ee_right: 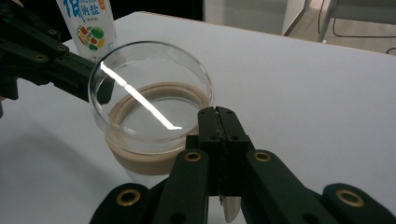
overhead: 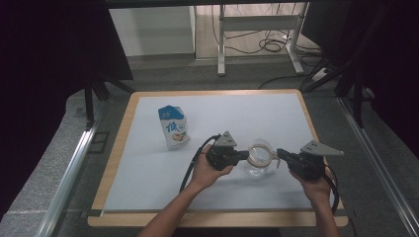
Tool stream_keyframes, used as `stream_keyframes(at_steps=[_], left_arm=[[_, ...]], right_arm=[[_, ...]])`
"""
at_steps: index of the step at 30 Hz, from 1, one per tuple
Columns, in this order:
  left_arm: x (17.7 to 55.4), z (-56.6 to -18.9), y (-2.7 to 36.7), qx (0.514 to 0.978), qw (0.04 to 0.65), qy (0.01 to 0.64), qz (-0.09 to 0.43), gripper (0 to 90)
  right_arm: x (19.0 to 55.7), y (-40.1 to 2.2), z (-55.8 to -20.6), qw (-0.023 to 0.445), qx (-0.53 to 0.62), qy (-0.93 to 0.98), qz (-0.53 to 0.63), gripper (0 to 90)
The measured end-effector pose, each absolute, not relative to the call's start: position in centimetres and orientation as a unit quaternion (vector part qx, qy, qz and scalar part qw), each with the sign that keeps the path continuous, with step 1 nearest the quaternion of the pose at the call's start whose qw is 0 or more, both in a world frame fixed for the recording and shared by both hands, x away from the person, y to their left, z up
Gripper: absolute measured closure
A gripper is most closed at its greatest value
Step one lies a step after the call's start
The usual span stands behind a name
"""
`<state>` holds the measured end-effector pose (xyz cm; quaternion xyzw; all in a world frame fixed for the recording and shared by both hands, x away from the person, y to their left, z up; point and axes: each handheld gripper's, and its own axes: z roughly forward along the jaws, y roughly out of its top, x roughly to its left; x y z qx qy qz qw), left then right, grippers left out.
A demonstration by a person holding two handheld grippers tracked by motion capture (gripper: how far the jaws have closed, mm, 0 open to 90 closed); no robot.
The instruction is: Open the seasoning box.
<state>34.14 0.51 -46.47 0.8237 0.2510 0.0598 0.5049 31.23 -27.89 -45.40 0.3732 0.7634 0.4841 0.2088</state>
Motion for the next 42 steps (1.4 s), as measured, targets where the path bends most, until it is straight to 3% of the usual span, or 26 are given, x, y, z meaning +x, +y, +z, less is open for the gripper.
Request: stream_keyframes(at_steps=[2,3,8,12,23,42], left_arm=[[34.2,-46.3,0.3,0.826,0.503,0.246,0.060,90.0],[34.2,-46.3,0.3,0.826,0.503,0.246,0.060,90.0],[34.3,-46.2,0.0,0.826,0.505,0.244,0.057,90.0],[34.2,-45.9,-0.2,0.826,0.506,0.241,0.060,90.0],[34.3,-45.0,-0.6,0.825,0.509,0.238,0.060,90.0],[34.1,-42.4,-3.8,0.835,0.506,0.209,0.065,90.0]], right_arm=[[30.7,-28.0,-45.6,0.206,0.367,0.762,0.492,79.4],[30.7,-28.0,-45.6,0.206,0.367,0.762,0.492,79.4],[29.5,-28.0,-46.9,0.183,0.364,0.765,0.499,59.3],[28.5,-27.6,-48.1,0.177,0.356,0.772,0.496,52.8],[28.1,-24.8,-51.4,0.144,0.333,0.805,0.469,46.2],[27.5,-23.3,-51.9,0.123,0.314,0.819,0.465,46.1]])
